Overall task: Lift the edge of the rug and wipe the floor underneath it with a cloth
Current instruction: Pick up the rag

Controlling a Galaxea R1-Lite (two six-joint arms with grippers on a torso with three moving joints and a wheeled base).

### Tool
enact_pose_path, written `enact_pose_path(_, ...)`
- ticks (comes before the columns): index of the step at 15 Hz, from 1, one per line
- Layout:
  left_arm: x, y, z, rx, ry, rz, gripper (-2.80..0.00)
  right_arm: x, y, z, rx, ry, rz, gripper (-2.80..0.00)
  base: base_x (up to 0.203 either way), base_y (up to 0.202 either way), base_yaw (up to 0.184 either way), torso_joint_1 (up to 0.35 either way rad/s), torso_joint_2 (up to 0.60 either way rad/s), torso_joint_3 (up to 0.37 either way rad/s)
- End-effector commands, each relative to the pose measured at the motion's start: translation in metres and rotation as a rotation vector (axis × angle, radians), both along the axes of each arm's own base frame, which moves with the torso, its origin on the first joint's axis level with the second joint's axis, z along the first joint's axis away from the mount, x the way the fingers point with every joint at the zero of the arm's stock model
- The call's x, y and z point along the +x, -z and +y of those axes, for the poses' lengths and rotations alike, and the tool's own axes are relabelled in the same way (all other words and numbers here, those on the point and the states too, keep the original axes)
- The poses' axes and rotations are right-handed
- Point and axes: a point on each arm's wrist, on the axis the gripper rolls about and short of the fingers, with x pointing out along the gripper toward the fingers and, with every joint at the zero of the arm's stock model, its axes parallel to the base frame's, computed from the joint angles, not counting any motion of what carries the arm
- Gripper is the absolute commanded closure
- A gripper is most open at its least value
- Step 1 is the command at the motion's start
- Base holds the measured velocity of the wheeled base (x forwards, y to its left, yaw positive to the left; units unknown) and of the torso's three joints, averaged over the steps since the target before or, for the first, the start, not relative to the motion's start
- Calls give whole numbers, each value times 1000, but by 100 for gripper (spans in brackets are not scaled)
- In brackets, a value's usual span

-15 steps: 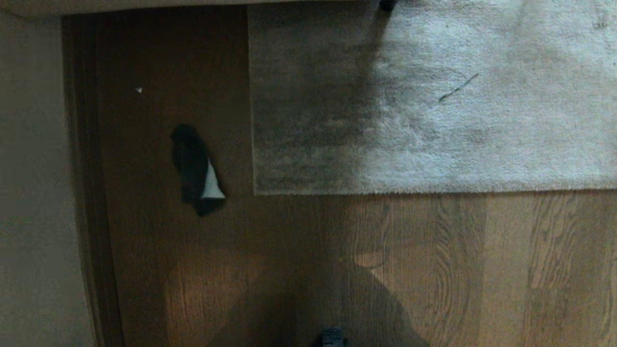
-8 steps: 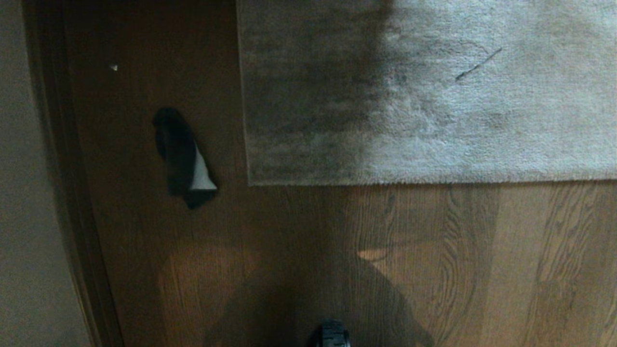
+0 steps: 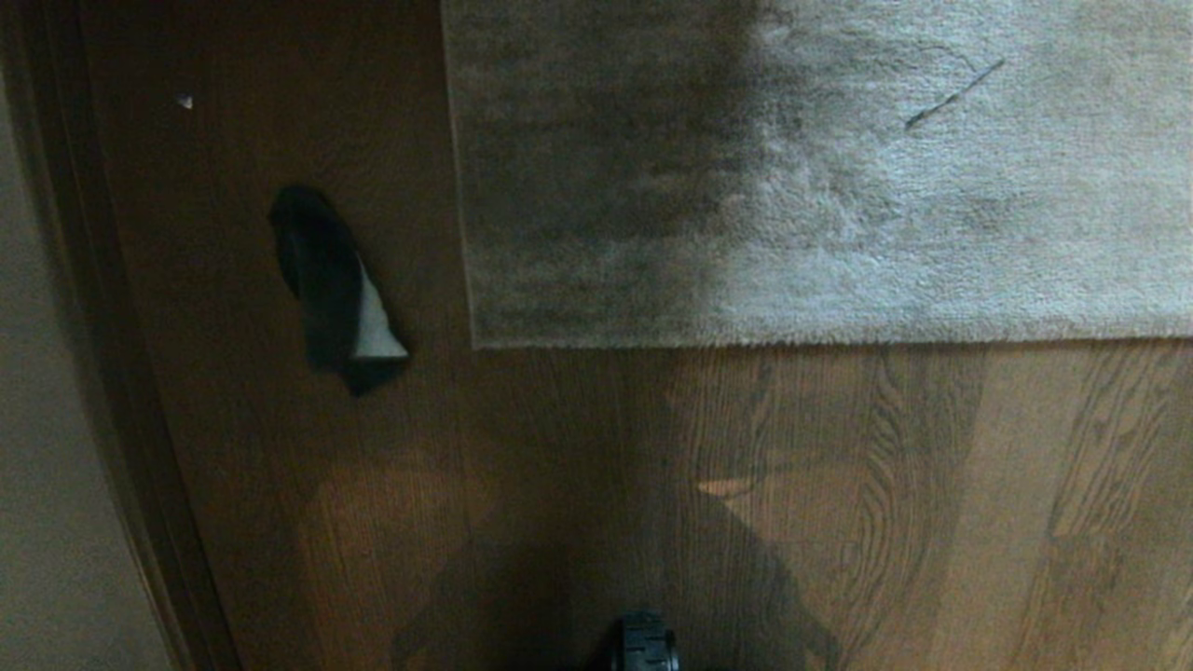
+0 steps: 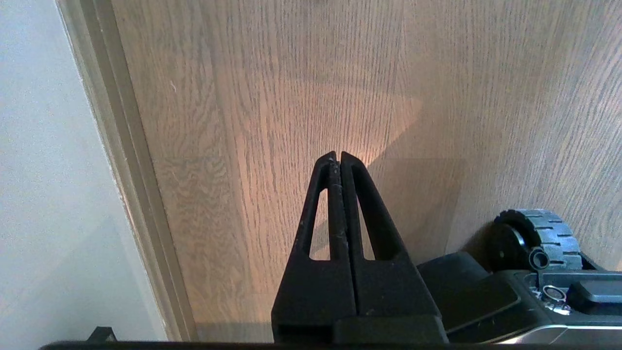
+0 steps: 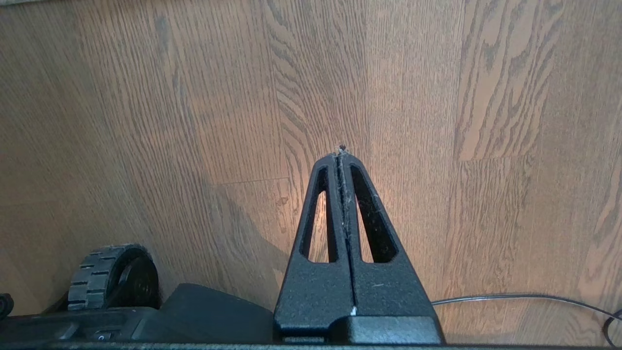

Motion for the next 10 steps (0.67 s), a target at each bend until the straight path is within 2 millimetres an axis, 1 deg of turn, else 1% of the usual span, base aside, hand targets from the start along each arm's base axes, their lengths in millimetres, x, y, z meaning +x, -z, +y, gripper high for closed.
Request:
enact_pose_path(1,0,0,0,0,0,-1,0,0,0,0,0,-1,-1,0,0,0,0,0,0,0)
enact_pose_path(10,0,0,0,0,0,1,0,0,0,0,0,-1,-1,0,0,0,0,0,0,0)
